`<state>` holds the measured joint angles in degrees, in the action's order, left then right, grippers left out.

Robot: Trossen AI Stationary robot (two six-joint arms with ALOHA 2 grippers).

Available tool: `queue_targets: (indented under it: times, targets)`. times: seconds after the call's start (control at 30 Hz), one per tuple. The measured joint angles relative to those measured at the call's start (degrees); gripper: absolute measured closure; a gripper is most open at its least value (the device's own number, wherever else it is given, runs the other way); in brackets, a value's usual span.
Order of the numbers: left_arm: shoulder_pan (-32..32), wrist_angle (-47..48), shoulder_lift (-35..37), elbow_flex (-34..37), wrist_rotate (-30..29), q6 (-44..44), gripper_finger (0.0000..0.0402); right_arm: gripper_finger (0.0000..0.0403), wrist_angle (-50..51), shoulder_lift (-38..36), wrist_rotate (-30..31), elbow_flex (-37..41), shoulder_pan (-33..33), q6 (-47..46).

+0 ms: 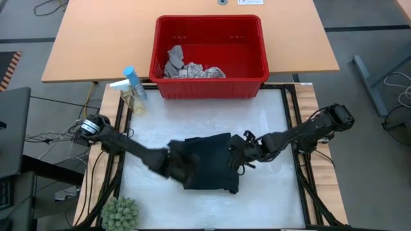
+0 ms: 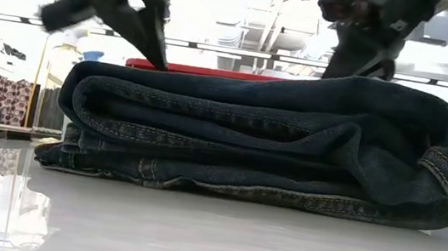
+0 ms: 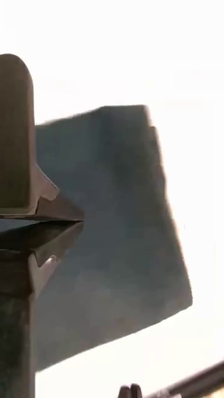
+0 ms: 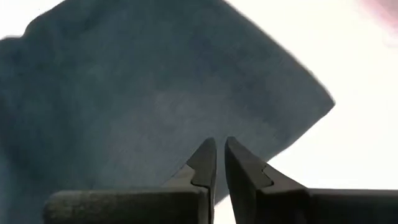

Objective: Fold Laundry from Bin
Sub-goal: Fold the blue jeans

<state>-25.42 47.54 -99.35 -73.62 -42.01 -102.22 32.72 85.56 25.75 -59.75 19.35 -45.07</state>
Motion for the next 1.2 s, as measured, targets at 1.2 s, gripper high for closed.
queue_targets:
  times: [1.2]
  targets:
    - [19.3, -9.3, -0.3, 17.3, 18.4, 25.3, 0.0402, 0.037, -0.2, -0.1, -3.8, 0.0, -2.2, 0.1]
